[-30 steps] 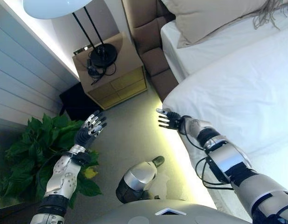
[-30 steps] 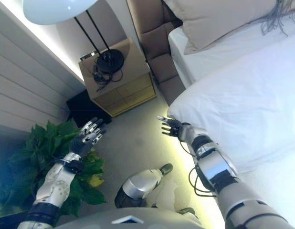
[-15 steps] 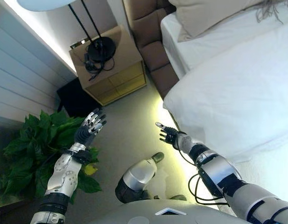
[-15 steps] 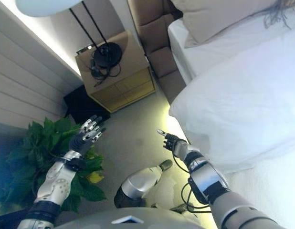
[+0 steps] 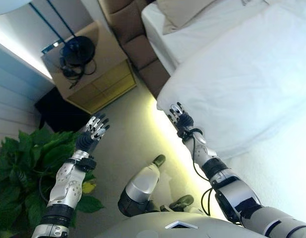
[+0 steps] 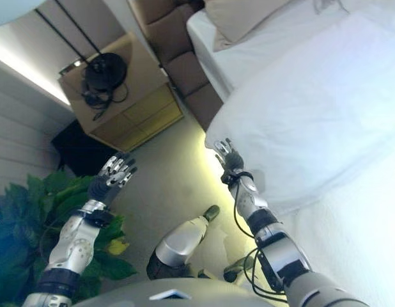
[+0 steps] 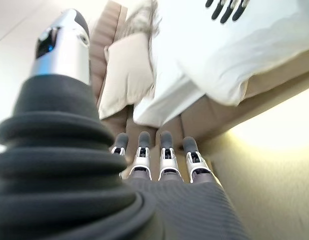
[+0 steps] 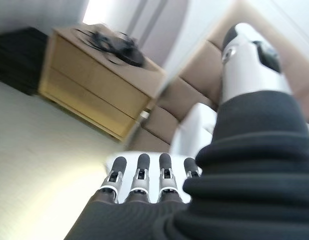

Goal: Make the bed neatly

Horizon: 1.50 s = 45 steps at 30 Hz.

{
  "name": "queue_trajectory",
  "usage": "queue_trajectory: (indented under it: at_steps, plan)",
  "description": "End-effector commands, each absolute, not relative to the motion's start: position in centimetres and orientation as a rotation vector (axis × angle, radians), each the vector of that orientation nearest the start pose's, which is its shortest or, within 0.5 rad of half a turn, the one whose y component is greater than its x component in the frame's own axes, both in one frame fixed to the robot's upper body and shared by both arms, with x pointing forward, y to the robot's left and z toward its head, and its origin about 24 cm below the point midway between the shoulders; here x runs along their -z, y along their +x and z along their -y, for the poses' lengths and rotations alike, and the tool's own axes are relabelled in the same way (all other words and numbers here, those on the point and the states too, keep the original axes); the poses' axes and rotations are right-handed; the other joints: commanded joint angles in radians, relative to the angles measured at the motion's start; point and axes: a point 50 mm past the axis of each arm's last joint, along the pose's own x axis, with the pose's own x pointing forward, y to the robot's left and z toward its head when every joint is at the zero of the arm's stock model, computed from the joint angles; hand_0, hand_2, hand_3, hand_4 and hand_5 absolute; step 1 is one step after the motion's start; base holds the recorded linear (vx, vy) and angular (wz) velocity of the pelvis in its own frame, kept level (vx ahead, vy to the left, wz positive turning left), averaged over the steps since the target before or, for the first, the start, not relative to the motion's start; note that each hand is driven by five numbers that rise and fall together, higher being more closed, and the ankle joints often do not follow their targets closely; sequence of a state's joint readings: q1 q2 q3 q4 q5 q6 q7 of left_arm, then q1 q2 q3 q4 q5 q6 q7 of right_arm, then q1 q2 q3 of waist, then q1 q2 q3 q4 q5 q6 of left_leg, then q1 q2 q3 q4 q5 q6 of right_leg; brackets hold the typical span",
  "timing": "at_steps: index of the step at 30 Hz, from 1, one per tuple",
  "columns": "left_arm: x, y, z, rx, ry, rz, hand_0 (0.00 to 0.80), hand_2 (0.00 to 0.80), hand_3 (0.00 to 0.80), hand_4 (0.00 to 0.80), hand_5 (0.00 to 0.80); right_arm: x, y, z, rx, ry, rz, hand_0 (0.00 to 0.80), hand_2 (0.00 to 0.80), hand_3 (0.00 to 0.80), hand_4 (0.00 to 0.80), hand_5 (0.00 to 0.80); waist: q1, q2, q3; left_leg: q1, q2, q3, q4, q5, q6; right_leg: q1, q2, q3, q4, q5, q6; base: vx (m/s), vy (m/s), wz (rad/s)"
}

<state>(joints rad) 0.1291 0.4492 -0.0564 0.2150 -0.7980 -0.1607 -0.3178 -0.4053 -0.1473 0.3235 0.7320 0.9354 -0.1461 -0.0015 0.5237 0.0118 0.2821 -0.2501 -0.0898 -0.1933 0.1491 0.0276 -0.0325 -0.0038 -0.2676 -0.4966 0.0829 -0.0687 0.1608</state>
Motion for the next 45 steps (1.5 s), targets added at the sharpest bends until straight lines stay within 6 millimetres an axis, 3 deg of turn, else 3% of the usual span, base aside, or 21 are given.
queue_trajectory:
  at_steps: [1,11,26,34,45]
  plan:
    - [-2.1,21.3,-24.7,0.126,-0.295,-0.014,0.0,0.0,0.0,0.0,0.0,-1.5,31.0,12.4,-0.148,0.548,-0.138,0.0,0.0,0.0,0.0,0.0,-0.04,-0.025,-0.035,-0.061,0.016,0.016,0.041,0.03,-0.023,0.085,-0.046,0.031,-0.04,0.163,0.02,-0.001,-0.067,-0.32]
    - [-1.1,20.5,-24.6,0.102,-0.267,-0.066,0.0,0.0,0.0,0.0,0.0,0.6,28.1,15.8,-0.051,0.522,-0.152,0.0,0.0,0.0,0.0,0.0,-0.133,-0.06,-0.094,0.007,0.073,0.107,0.005,0.028,-0.018,0.079,-0.035,0.066,-0.08,0.194,0.014,-0.016,-0.054,-0.29]
    - [1.3,19.2,-24.8,0.009,-0.287,-0.169,0.0,0.0,0.0,0.0,0.0,4.8,22.2,18.4,0.101,0.586,-0.278,0.0,0.0,0.0,0.0,0.0,-0.286,-0.055,-0.174,0.153,0.13,0.227,-0.077,0.008,-0.014,0.06,-0.004,0.147,-0.096,0.183,0.009,-0.011,-0.023,-0.22]
    - [1.9,19.0,-24.4,-0.019,-0.281,-0.22,0.0,0.0,0.0,0.0,0.0,5.6,20.8,19.7,0.162,0.567,-0.309,0.0,0.0,0.0,0.0,0.0,-0.336,-0.036,-0.208,0.224,0.148,0.247,-0.148,0.021,-0.016,0.058,0.027,0.175,-0.104,0.172,0.004,-0.031,-0.012,-0.16]
    - [2.3,19.8,-23.3,0.031,-0.286,-0.259,0.0,0.0,0.0,0.0,0.0,6.3,18.9,22.1,0.22,0.522,-0.311,0.0,0.0,0.0,0.0,0.0,-0.385,-0.034,-0.249,0.264,0.146,0.263,-0.234,0.046,-0.017,0.055,0.057,0.169,-0.128,0.178,0.007,-0.003,-0.002,0.0]
